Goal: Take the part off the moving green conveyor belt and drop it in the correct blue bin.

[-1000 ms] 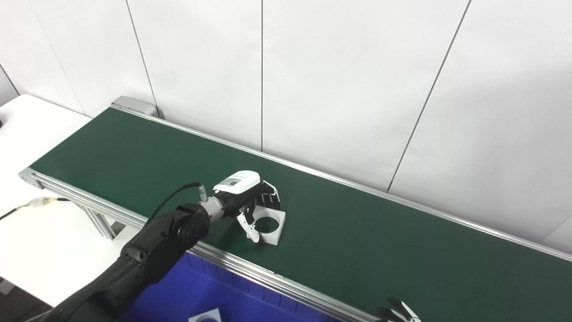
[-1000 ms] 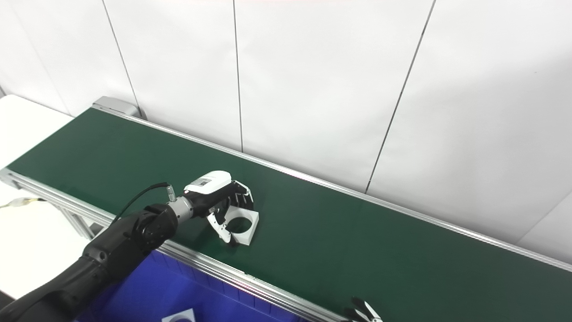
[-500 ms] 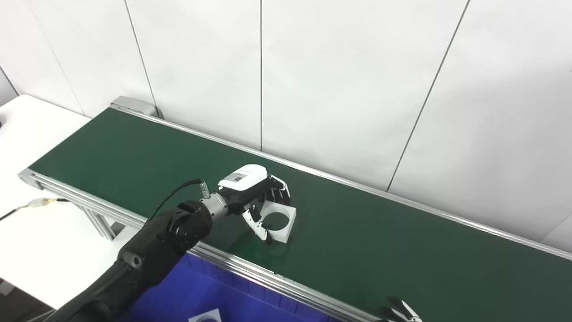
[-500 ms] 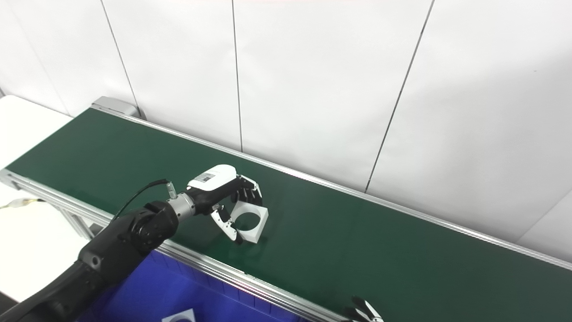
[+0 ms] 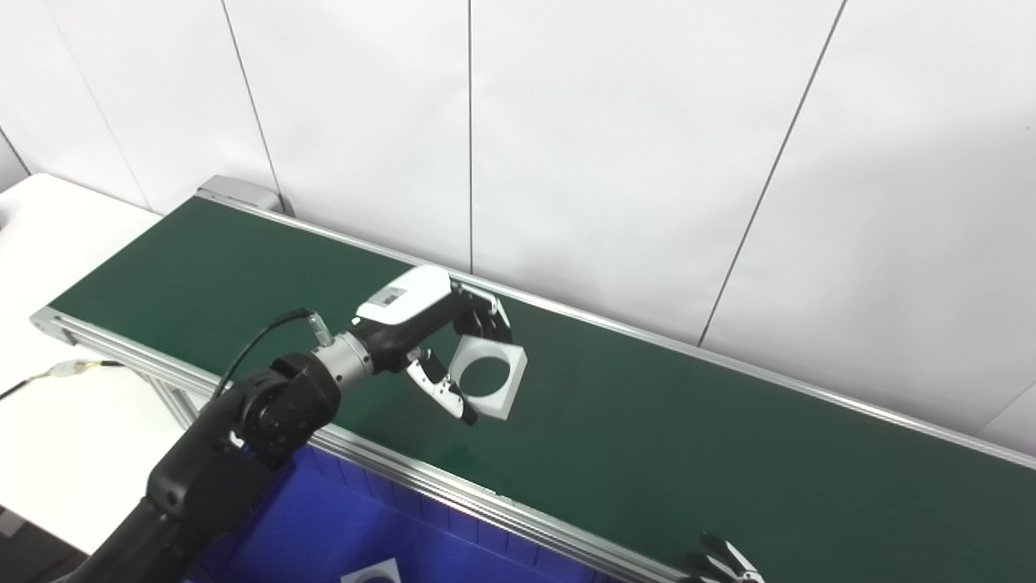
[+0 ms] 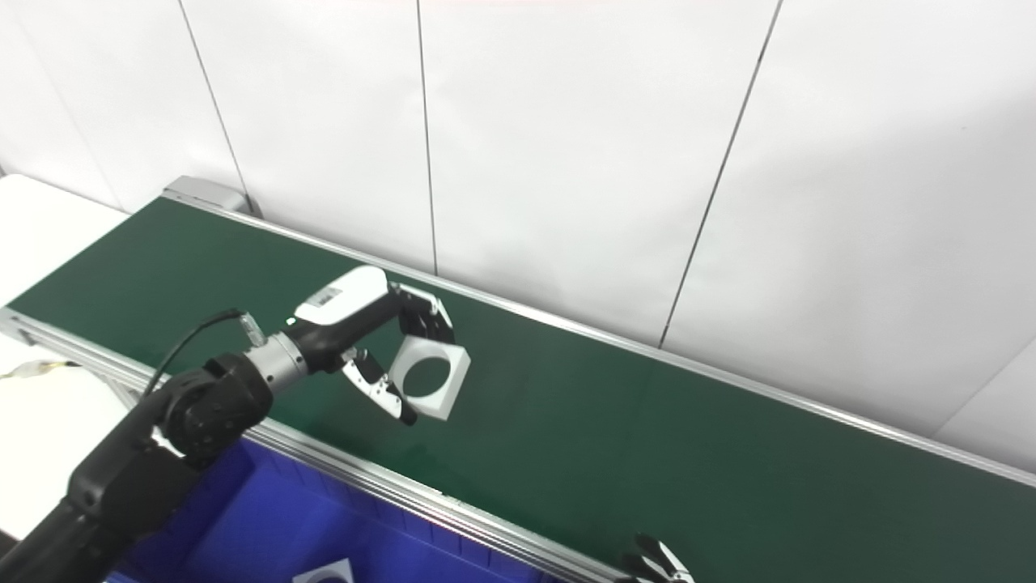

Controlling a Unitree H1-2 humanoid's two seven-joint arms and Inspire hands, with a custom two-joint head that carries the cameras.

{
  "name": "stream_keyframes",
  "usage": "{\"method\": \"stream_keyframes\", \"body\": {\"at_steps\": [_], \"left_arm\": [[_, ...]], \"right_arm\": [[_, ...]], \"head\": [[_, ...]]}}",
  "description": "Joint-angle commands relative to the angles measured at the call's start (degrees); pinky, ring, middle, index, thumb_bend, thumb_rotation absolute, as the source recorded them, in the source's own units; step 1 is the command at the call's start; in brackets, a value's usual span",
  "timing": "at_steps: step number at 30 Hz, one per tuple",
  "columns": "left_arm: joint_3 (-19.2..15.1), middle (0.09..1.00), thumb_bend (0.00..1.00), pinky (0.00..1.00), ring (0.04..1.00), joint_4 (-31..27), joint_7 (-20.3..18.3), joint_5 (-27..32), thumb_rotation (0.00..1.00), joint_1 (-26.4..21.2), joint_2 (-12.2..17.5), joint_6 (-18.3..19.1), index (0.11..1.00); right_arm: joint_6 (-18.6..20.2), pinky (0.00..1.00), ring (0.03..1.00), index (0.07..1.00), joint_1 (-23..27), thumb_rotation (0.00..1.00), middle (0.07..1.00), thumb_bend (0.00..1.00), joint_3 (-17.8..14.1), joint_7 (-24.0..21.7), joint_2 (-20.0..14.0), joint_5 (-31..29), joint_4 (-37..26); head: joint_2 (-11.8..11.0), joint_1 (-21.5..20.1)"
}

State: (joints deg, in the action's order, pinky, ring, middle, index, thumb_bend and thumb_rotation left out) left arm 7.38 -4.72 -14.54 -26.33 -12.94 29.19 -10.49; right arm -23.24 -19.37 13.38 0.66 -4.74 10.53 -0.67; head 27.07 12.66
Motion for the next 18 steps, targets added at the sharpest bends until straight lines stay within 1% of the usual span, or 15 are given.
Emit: {"method": "stream_keyframes", "body": {"at_steps": [1,3,4,5,6,7,8,11,12,13,14,15,16,17,18], "left_arm": [[-1.61,0.488,0.50,0.46,0.437,-3.53,0.02,1.44,0.00,-0.10,1.30,0.37,0.508],[-2.35,0.487,0.50,0.46,0.436,-5.54,-0.52,2.15,0.00,0.70,1.36,1.28,0.508],[-2.65,0.481,0.50,0.46,0.433,-6.48,-0.80,2.45,0.00,1.08,1.42,1.77,0.504],[-3.10,0.477,0.50,0.47,0.429,-8.21,-1.40,2.84,0.00,1.68,1.47,2.97,0.504],[-3.45,0.475,0.50,0.47,0.427,-9.41,-1.90,3.09,0.00,2.09,1.46,3.84,0.505],[-3.97,0.474,0.50,0.47,0.425,-11.03,-2.36,3.78,0.00,2.75,1.53,4.62,0.506],[-4.44,0.475,0.50,0.47,0.427,-12.51,-2.78,4.35,0.00,3.37,1.58,5.32,0.512],[-5.53,0.481,0.50,0.46,0.433,-15.52,-3.39,5.21,0.00,4.75,1.47,6.36,0.512],[-5.89,0.479,0.50,0.46,0.434,-16.32,-3.59,5.74,0.00,5.10,1.41,6.56,0.512],[-6.28,0.478,0.50,0.46,0.434,-17.08,-3.78,6.30,0.00,5.55,1.45,6.63,0.512],[-6.63,0.470,0.50,0.44,0.427,-17.85,-4.03,6.81,0.00,5.83,1.51,6.89,0.516],[-7.01,0.468,0.50,0.44,0.425,-18.55,-4.20,7.40,0.00,6.21,1.63,7.08,0.518],[-7.40,0.468,0.50,0.44,0.426,-19.20,-4.32,8.00,0.00,6.50,1.69,7.31,0.519],[-7.69,0.469,0.50,0.44,0.428,-19.63,-4.46,8.39,0.00,6.65,1.69,7.52,0.517],[-8.16,0.470,0.50,0.44,0.429,-20.10,-4.53,9.07,0.00,7.13,1.81,7.51,0.517]], "right_arm": [[-3.57,0.57,0.670,0.841,0.09,0.55,0.758,0.55,0.05,0.17,0.32,-0.19,-2.05],[-3.53,0.57,0.669,0.840,0.07,0.54,0.757,0.54,0.02,0.12,0.39,-0.30,-2.21],[-3.50,0.57,0.670,0.840,0.05,0.54,0.756,0.55,-0.01,0.07,0.42,-0.37,-2.27],[-3.48,0.58,0.672,0.841,0.01,0.55,0.756,0.55,-0.02,-0.01,0.38,-0.43,-2.46],[-3.47,0.58,0.672,0.842,-0.01,0.56,0.756,0.55,-0.02,-0.07,0.35,-0.46,-2.60],[-3.40,0.58,0.673,0.842,-0.13,0.57,0.756,0.55,-0.07,-0.14,0.31,-0.49,-2.94],[-3.35,0.58,0.673,0.843,-0.24,0.57,0.756,0.55,-0.10,-0.19,0.27,-0.51,-3.26],[-3.14,0.58,0.674,0.843,-0.56,0.57,0.759,0.55,-0.23,-0.29,0.22,-0.56,-4.15],[-3.03,0.58,0.675,0.843,-0.64,0.56,0.761,0.54,-0.25,-0.41,0.14,-0.73,-4.54],[-2.94,0.58,0.675,0.843,-0.68,0.56,0.762,0.54,-0.27,-0.51,0.10,-0.87,-4.81],[-2.63,0.58,0.677,0.844,-0.74,0.56,0.764,0.54,-0.30,-0.64,0.02,-1.00,-5.30],[-2.37,0.59,0.679,0.845,-0.78,0.57,0.766,0.54,-0.33,-0.72,-0.05,-1.07,-5.67],[-1.89,0.59,0.683,0.848,-0.85,0.57,0.768,0.54,-0.37,-0.88,-0.13,-1.22,-6.25],[-1.51,0.60,0.689,0.851,-0.92,0.58,0.772,0.54,-0.40,-1.00,-0.19,-1.35,-6.71],[-1.13,0.60,0.691,0.852,-0.99,0.58,0.773,0.54,-0.50,-1.09,-0.28,-1.43,-7.29]], "head": [[0.65,-0.03],[1.39,-0.11],[1.39,-0.11],[2.33,-0.34],[2.33,-0.34],[3.30,-0.46],[3.72,-0.47],[5.09,-0.38],[6.38,-0.21],[6.65,-0.16],[8.31,0.07],[8.60,0.11],[10.00,0.35],[10.26,0.41],[11.72,0.80]]}}
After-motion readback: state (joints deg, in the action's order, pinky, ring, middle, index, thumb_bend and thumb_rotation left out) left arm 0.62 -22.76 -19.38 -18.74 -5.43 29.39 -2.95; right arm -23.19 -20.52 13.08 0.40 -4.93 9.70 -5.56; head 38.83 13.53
